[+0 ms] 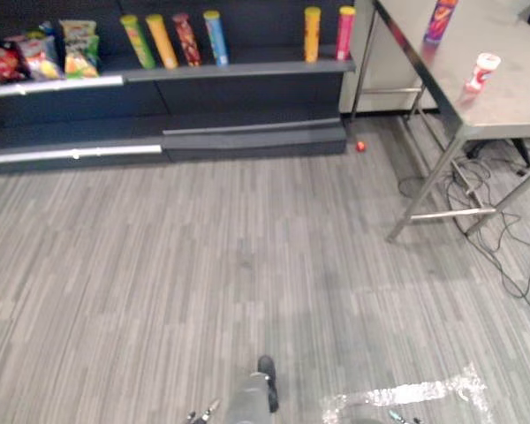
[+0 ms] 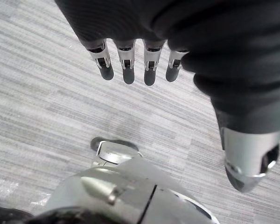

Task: Put the gum and the chips on the shelf.

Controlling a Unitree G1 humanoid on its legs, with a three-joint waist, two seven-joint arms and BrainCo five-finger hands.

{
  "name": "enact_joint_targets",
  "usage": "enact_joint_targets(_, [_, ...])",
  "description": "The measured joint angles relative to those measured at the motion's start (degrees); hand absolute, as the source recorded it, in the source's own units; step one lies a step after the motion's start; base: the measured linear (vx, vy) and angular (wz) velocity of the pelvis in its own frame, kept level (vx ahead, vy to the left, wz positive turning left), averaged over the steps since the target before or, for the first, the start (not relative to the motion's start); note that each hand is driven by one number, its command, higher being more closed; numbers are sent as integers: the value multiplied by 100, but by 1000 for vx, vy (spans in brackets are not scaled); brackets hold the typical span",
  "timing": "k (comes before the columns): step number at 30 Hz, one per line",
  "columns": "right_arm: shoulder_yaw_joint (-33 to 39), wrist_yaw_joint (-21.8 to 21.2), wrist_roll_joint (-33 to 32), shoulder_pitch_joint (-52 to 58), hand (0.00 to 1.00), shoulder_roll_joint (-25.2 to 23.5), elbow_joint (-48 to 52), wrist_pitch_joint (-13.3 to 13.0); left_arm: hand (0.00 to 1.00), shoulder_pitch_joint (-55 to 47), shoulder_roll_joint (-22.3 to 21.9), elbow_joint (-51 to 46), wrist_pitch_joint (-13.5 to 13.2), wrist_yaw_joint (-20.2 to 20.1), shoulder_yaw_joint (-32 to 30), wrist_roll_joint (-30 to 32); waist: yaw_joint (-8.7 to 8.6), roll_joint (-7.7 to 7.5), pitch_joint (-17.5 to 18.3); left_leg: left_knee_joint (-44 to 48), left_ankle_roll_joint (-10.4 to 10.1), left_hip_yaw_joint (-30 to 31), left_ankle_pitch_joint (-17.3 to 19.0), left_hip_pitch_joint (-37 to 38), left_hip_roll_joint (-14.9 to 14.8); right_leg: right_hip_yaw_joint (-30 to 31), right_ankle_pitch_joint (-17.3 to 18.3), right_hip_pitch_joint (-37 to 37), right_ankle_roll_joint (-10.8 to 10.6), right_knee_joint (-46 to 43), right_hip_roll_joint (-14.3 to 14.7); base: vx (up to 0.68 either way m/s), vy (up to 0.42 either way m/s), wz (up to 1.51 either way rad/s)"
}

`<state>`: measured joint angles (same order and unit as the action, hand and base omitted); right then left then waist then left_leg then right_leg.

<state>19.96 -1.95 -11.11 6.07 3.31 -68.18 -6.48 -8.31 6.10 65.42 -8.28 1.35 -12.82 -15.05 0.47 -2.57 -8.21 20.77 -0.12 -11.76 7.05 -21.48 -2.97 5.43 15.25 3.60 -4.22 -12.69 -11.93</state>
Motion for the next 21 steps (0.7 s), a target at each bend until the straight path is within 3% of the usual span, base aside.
enact_joint_targets(2, [9,-9,1,-4,0,12,-27,0,0,-1,51,84,7,43,127,28,-13,2,247,-96,240,-238,110,139,176,247,-461,-168,-71,-97,-192,428,263,-32])
enact_joint_targets(4, [73,-27,3,-9,0,11,-8,-5,0,4,64,84,8,43,230,57,18,32,318,-273,337,-364,144,445,225,418,-865,-301,-52,-496,-211,396,198,-43])
enact_joint_targets(6, [147,-64,6,-4,0,9,23,-2,0,2,126,69,10,37,419,82,30,37,326,-498,379,-393,170,927,315,461,-1411,-712,-66,-1697,-181,350,182,-35])
enact_joint_targets(8, [147,-61,3,18,0,2,96,-4,0,21,181,60,7,29,620,206,-100,87,294,-729,543,-344,319,1359,406,433,-2029,-1221,-136,-3057,-130,269,142,15])
enact_joint_targets(10, [80,-32,-15,27,0,-12,100,-3,0,97,271,88,24,21,811,276,-197,61,166,-942,549,-210,526,1942,515,321,-1868,-1772,-27,-4728,11,300,58,31])
enact_joint_targets(12, [-67,6,-104,108,0,23,235,-7,0,104,202,71,18,11,871,278,-201,179,73,-1182,496,-156,633,2483,460,-218,-1621,-2167,205,-5363,65,209,-22,4])
enact_joint_targets(14, [-184,8,-182,69,0,51,343,-29,0,104,161,83,17,8,835,285,-197,231,-66,-1392,458,-164,724,2952,390,-680,-1243,-2461,236,-5323,70,130,-60,-9])
enact_joint_targets(16, [-256,-2,-239,79,0,48,436,-81,0,149,96,185,25,-28,590,298,-218,246,-85,-1463,263,-132,920,3261,207,-1254,-906,-2817,220,-4393,142,161,-153,4])
enact_joint_targets(19, [-257,-4,-238,81,0,48,435,-130,0,151,2,189,90,-72,232,309,-235,270,-89,-1475,-71,-4,1141,3438,-112,-1617,-901,-2818,220,-2506,313,368,-278,22])
enact_joint_targets(21, [-292,-9,-237,107,0,22,440,-138,0,157,-44,180,106,-126,34,437,-234,252,-135,-1609,-365,136,1320,3712,-323,-1470,-1281,-2533,-21,-868,428,532,-342,32])
